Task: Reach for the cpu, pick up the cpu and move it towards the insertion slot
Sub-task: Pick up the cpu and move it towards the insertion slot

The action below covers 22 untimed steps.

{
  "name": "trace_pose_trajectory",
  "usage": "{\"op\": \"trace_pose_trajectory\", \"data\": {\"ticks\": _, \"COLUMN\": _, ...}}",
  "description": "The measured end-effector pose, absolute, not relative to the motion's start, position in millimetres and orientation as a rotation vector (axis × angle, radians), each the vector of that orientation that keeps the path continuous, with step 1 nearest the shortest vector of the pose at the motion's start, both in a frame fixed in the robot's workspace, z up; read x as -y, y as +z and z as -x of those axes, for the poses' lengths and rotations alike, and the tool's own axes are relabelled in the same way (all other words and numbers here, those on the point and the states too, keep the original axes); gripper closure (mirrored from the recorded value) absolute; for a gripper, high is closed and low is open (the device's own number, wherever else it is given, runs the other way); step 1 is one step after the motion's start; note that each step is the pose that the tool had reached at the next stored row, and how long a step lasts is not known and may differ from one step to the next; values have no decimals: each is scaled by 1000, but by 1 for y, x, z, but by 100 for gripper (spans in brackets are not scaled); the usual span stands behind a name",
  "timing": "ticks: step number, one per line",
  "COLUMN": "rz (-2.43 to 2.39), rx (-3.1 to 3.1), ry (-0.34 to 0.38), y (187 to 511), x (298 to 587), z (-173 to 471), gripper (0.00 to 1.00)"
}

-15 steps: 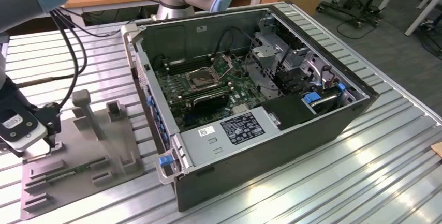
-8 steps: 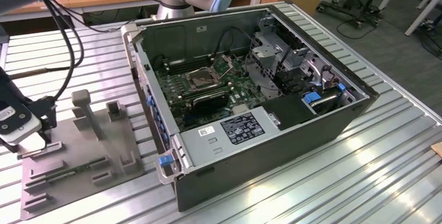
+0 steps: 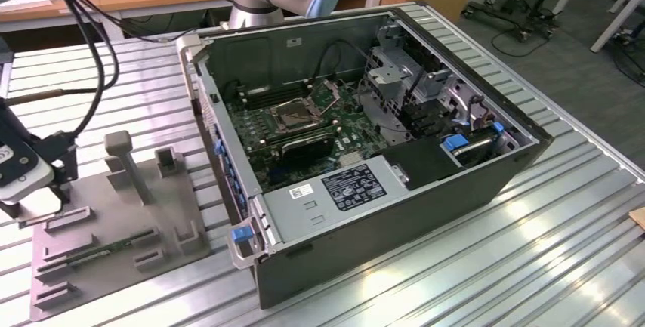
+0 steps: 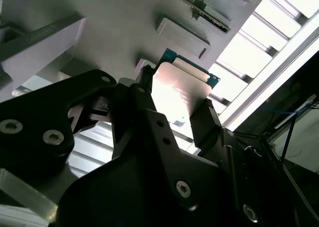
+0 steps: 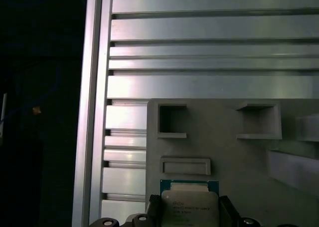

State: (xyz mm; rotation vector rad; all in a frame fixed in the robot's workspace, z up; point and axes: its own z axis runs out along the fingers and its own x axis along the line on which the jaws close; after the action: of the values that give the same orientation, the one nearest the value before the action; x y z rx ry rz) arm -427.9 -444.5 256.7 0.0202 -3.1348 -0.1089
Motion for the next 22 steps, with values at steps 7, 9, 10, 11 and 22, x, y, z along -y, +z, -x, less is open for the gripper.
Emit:
{"op": "trace_pose_trajectory", "data": {"ticks": 7, "rz": -20, "rx": 3135, "ry": -109, "y": 261, "x": 445, "z": 428, "gripper": 46}}
{"op": "trace_pose_trajectory", "data": {"ticks": 9, "rz": -20, "rx": 3135, "ry": -109, "y": 261, "x": 445, "z": 428, "gripper": 46}}
{"op": "trace_pose_trajectory", "data": {"ticks": 10, "rz": -20, "rx": 3135, "ry": -109, "y": 261, "x": 445, "z": 428, "gripper": 46}}
{"op": "trace_pose_trajectory", "data": {"ticks": 11, "rz": -20, "rx": 3135, "ry": -109, "y": 261, "x": 445, "z": 428, "gripper": 46}}
{"op": "trace_pose_trajectory", "data": {"ticks": 22, "rz": -20, "rx": 3135, "ry": -109, "y": 273, "x": 445, "z": 428, "gripper": 46}}
